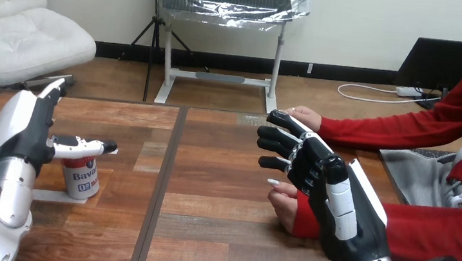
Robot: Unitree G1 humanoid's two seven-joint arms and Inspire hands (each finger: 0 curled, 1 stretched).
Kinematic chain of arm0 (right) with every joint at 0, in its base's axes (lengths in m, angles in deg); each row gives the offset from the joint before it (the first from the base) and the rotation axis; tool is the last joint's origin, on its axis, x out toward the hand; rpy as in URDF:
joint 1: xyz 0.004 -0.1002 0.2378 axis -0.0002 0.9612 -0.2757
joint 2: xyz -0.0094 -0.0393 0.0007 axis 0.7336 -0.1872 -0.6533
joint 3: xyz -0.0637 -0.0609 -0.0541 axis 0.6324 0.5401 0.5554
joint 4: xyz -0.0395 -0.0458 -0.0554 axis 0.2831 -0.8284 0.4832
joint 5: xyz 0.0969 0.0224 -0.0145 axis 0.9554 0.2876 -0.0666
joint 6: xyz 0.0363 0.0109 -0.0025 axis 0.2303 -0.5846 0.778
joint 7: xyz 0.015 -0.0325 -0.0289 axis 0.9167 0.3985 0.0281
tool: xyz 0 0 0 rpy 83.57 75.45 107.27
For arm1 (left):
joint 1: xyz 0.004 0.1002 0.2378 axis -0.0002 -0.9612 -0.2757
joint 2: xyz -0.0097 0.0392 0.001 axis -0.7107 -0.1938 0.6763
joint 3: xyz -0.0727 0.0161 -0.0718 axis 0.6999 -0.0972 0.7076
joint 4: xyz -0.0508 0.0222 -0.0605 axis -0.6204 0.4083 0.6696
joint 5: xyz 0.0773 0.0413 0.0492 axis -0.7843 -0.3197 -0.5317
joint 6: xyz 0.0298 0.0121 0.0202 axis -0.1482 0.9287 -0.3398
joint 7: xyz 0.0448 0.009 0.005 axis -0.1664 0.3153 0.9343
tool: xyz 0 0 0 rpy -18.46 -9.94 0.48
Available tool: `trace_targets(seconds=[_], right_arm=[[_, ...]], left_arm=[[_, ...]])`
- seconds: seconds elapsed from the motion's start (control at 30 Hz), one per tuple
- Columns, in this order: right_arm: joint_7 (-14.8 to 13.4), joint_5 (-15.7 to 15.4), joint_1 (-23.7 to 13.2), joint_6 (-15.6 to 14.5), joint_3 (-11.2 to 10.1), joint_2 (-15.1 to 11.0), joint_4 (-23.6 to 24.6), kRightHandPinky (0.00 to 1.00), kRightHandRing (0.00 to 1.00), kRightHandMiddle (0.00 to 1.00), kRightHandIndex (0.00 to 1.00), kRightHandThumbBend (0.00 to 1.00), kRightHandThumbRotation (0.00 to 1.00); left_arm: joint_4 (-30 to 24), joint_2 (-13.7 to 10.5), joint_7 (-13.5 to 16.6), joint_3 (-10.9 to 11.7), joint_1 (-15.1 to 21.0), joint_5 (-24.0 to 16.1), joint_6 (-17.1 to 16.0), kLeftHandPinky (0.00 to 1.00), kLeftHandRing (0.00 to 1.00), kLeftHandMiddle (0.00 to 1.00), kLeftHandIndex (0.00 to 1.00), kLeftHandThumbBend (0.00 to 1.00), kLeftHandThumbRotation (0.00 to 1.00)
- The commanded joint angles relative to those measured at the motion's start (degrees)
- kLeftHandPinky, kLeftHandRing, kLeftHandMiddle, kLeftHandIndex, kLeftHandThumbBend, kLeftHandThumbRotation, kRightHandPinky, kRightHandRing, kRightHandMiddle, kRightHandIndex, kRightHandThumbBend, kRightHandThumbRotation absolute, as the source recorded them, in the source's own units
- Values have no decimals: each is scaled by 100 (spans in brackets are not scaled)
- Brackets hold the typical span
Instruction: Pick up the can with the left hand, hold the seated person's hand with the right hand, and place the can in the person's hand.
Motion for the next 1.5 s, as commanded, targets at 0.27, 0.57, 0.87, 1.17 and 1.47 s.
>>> trace_targets(seconds=[0.27,0.57,0.87,1.17,1.47], right_arm=[[5,121,-367,17,-44,-46,97,77,84,84,87,86,100],[18,126,-361,46,-38,-46,101,78,84,84,88,85,100],[-12,90,-352,68,-36,-39,108,78,84,84,88,84,100],[-34,81,-353,73,-37,-27,103,78,84,83,87,85,100],[-34,93,-359,82,-35,-15,95,78,83,83,87,85,100]], left_arm=[[-198,-172,-420,-73,451,216,325,76,87,88,89,88,27],[-242,-200,-651,-104,464,312,557,74,87,88,88,89,28],[-375,-221,-912,-109,466,383,855,73,87,88,88,88,25],[-504,-244,-1074,-132,483,413,1161,72,87,89,87,87,21],[-557,-254,-1107,-161,504,383,1364,72,87,88,86,87,17]])
